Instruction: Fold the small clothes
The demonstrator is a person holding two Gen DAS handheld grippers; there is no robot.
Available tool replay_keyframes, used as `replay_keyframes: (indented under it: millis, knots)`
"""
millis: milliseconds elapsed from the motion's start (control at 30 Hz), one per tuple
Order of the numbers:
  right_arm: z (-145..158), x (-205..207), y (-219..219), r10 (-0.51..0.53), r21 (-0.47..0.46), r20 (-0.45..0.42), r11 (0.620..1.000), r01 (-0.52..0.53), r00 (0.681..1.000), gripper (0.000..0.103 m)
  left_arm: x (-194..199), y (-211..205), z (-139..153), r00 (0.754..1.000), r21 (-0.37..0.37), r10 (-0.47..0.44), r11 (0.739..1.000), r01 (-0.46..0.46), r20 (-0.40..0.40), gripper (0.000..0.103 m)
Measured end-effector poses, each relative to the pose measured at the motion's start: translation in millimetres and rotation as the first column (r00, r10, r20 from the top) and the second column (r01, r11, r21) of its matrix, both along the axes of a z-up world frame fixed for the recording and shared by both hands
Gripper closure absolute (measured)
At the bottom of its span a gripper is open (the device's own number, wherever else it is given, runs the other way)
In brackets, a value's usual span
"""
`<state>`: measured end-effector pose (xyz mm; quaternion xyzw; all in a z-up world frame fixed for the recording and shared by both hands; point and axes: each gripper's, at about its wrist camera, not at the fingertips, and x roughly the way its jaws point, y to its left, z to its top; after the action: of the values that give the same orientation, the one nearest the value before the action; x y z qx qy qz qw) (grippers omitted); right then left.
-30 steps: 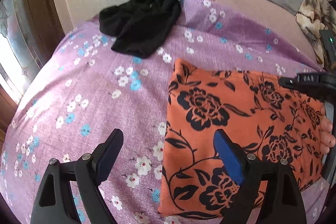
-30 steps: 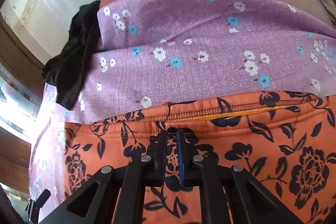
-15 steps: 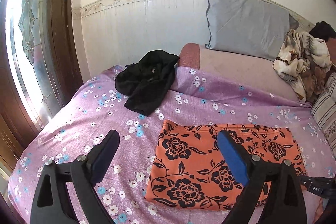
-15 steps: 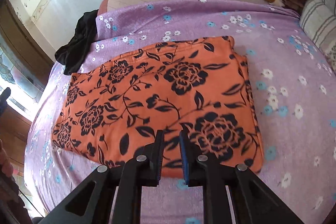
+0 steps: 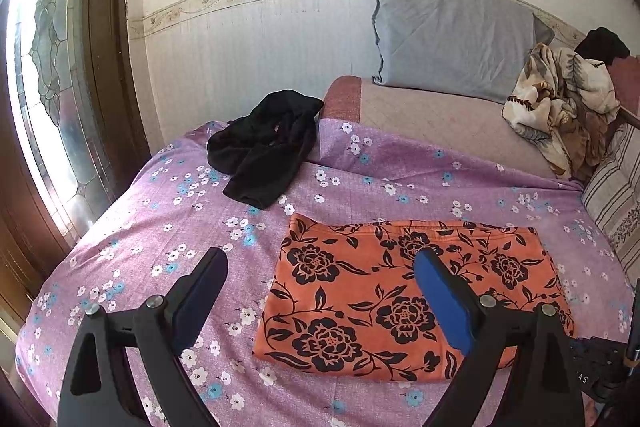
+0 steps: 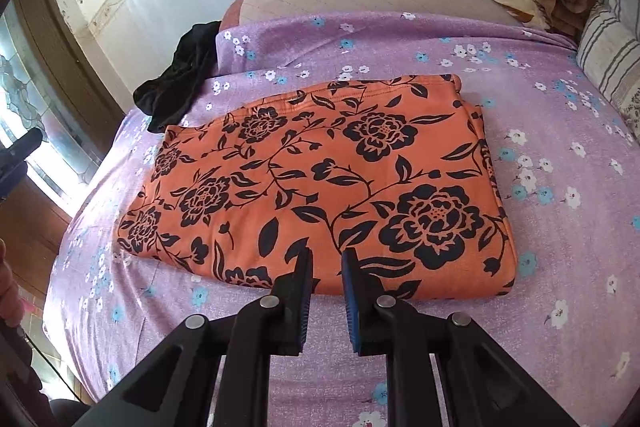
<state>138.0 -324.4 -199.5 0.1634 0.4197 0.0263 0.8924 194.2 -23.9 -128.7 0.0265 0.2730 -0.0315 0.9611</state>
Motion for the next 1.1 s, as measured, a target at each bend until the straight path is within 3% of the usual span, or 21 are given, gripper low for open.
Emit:
replay_keyframes:
  millis: [500,767,1100]
  knots:
    - [-5,35,4,-0.001,-0.022,0.009,1.0,0.001,1.0,0.085,34,9,-14,0.999,0.03,0.03,0.999,-0.029,-0.016,0.009]
    - [-11,56,-5,-0.016,-0.038,0.008,0.999,0.016,1.0,0.086,57,2,-38,0.997,0.07,0.034,0.997,-0.029,-0.074,0.009]
    - [-5,56,-2,0.011,-0.086,0.038,0.996,-0.008,0.999,0.085,61,0,-46,0.995,0.111,0.048,0.993,-0.039,-0.083,0.009]
